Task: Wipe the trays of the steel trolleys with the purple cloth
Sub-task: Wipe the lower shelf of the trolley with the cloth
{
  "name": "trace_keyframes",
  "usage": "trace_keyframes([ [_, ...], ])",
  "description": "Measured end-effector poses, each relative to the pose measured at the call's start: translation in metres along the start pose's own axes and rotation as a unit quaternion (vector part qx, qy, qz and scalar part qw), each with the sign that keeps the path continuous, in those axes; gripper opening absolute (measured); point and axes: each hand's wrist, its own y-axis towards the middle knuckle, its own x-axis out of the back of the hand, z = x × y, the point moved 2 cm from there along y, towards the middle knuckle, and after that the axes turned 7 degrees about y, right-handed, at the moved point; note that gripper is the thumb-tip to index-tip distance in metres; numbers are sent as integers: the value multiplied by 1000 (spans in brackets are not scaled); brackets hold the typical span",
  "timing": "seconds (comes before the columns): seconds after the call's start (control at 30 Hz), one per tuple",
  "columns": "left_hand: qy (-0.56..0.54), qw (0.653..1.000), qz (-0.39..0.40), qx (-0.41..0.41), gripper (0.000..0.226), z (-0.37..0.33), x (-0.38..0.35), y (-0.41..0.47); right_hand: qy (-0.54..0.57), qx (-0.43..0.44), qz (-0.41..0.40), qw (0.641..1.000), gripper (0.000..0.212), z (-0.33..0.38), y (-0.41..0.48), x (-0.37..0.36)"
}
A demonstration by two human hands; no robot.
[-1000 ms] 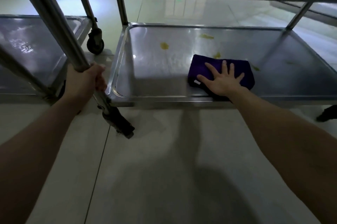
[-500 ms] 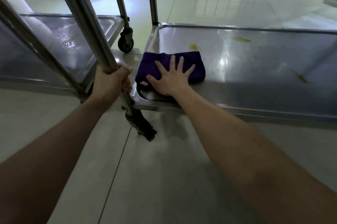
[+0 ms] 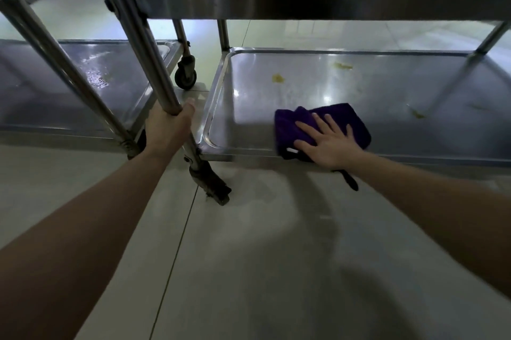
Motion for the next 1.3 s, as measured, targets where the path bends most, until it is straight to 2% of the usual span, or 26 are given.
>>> trace_keyframes([
  [0.03, 40, 997, 28, 52, 63, 4, 3, -5, -19, -6, 9, 1000, 82, -17, -5, 7],
  [0.07, 87, 983, 99, 125, 67, 11, 5, -13, -39, -7, 18, 999, 86, -30, -9, 14],
  [0.1, 162, 947, 201, 194, 72, 18, 6, -26, -61, -1, 26, 998, 91, -38, -11, 19],
  [0.13, 266, 887, 304, 222, 77, 24, 6, -41, -81, 10, 29, 996, 95, -41, -12, 23],
  [0.17, 378, 819, 385, 196, 77, 27, 3, -53, -93, 26, 29, 995, 98, -41, -11, 26],
  [0.2, 468, 759, 433, 136, 71, 24, -5, -62, -96, 41, 29, 994, 99, -39, -10, 27],
  [0.23, 513, 730, 449, 59, 62, 15, -17, -69, -89, 56, 31, 994, 97, -35, -8, 24],
  [0.27, 523, 728, 443, -19, 54, -1, -30, -73, -75, 67, 28, 995, 93, -32, -7, 19],
  [0.33, 522, 749, 374, -164, 51, -47, -53, -74, -45, 80, 1, 996, 87, -29, -3, 10],
  [0.4, 523, 753, 310, -253, 77, -86, -71, -67, -33, 97, -9, 995, 87, -29, 1, 8],
  [0.43, 527, 746, 301, -275, 94, -100, -81, -62, -32, 108, -10, 994, 87, -30, 3, 8],
  [0.53, 544, 729, 339, -241, 128, -118, -117, -54, -33, 127, -16, 991, 86, -34, 7, 13],
  [0.6, 528, 735, 365, -220, 130, -113, -133, -56, -32, 138, -16, 990, 88, -34, 7, 12],
  [0.67, 535, 727, 356, -244, 125, -104, -141, -59, -40, 153, -25, 987, 89, -31, 5, 7],
  [0.73, 537, 725, 351, -251, 110, -103, -144, -53, -54, 166, -39, 984, 89, -29, 2, 5],
  [0.8, 519, 737, 362, -238, 73, -112, -146, -44, -54, 179, -48, 981, 88, -29, -4, 4],
  [0.87, 521, 734, 371, -230, 45, -123, -150, -39, -41, 195, -47, 979, 86, -32, -11, 3],
  [0.97, 556, 710, 364, -232, 30, -135, -158, -44, -42, 213, -21, 976, 83, -51, -23, 9],
  [1.1, 599, 683, 365, -203, 35, -147, -166, -49, -63, 193, 26, 979, 76, -115, -48, 29],
  [1.17, 600, 681, 377, -186, 45, -152, -169, -53, -45, 160, 46, 985, 74, -156, -62, 45],
  [1.23, 604, 673, 378, -200, 60, -155, -174, -63, -17, 133, 29, 991, 74, -189, -76, 52],
  [1.3, 591, 677, 359, -253, 77, -158, -186, -73, -21, 121, -30, 992, 74, -205, -87, 44],
])
